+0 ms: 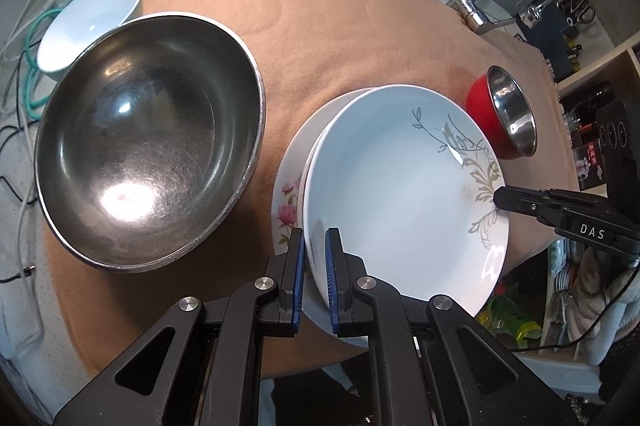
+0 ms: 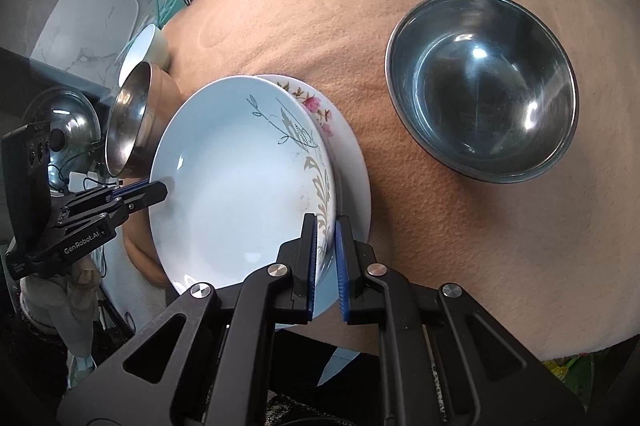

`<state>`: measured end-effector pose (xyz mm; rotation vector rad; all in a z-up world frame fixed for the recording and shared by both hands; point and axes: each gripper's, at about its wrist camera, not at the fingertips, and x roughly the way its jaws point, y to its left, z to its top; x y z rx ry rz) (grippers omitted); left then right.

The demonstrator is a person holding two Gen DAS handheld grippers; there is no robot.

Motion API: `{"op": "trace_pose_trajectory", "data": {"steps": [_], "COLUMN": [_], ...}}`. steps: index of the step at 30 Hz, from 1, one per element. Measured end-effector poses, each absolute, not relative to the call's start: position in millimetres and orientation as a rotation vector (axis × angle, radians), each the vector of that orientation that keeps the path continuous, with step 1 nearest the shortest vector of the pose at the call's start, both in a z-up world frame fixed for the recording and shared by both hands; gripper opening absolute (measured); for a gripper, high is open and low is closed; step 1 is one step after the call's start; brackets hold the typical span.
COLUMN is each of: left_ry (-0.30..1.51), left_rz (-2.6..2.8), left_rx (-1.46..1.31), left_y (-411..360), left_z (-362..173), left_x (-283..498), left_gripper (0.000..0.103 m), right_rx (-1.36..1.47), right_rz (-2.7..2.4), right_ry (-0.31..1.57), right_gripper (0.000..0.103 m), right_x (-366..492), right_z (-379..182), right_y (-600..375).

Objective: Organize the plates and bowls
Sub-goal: 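Lower the gold-leaf plate onto the pink-rose plate with both grippers, then open both grippers and move them to the large steel bowl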

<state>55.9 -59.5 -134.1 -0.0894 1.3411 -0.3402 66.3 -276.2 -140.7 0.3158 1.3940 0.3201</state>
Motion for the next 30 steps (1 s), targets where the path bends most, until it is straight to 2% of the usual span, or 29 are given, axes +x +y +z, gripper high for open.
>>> {"op": "trace_pose_trajectory", "data": {"steps": [30], "left_ry": [1.312], "left_rz": [-0.351], "left_rx": [-0.188], "left_y": [-38], "left_z": [-120], "left_x": [45], "left_gripper": [0.008], "right_rx": [0.349], "right_rz": [0.331], "right_ry": [1.334], "right_gripper": [0.010], "right_x": [66], "right_z": [-125], "right_y": [-291]}}
